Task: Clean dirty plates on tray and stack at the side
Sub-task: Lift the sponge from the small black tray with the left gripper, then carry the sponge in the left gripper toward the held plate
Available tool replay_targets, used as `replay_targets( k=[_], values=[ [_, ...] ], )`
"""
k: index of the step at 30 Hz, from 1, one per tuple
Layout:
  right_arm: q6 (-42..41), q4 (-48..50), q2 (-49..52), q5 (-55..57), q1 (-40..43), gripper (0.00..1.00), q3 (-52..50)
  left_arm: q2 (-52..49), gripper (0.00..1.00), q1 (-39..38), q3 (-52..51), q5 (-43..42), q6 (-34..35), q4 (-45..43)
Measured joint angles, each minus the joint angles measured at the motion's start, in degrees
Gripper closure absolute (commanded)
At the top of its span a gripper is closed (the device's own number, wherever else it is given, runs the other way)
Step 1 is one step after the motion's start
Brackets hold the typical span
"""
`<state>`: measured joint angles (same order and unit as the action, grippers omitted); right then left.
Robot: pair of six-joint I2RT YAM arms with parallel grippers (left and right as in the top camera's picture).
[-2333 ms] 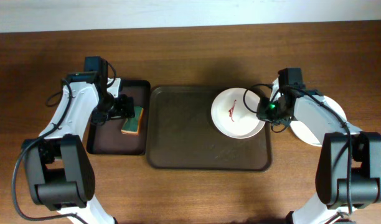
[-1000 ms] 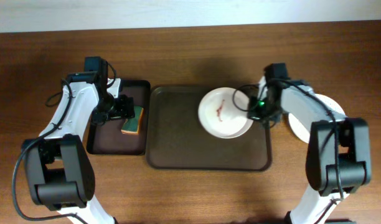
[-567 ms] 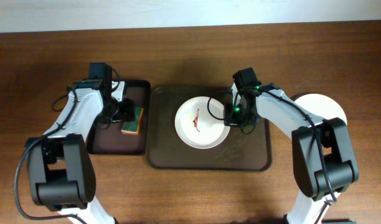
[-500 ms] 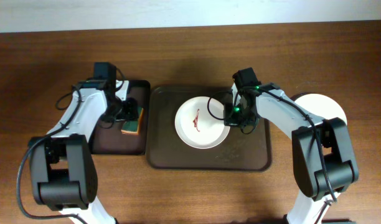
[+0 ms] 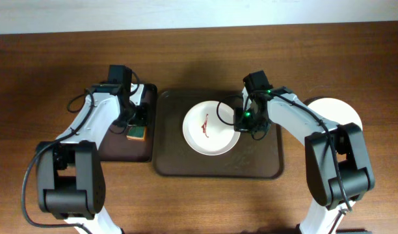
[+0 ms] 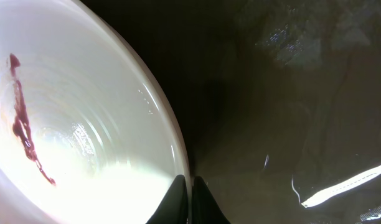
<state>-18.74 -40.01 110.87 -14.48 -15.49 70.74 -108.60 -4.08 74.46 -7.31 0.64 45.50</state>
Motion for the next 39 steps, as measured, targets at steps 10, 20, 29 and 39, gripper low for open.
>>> replay_targets(
  k=[10, 20, 29, 39],
  values=[
    [-0.15, -0.07, 0.0, 0.0, 0.0, 0.96, 0.0, 0.07, 0.62, 0.0, -2.64, 1.73, -0.04, -2.1],
    [-0.13, -0.17, 0.0, 0.0, 0.0, 0.95, 0.0, 0.11, 0.86, 0.0, -3.82, 2.82, -0.26, -3.74],
    [-0.26, -0.2, 0.0, 0.0, 0.0, 0.95, -0.02, 0.72, 1.0, 0.0, -6.12, 2.84, -0.44, -6.38],
    [-0.31, -0.2, 0.0, 0.0, 0.0, 0.95, -0.02, 16.59, 1.0, 0.0, -6.12, 2.84, -0.44, -12.09]
  ],
)
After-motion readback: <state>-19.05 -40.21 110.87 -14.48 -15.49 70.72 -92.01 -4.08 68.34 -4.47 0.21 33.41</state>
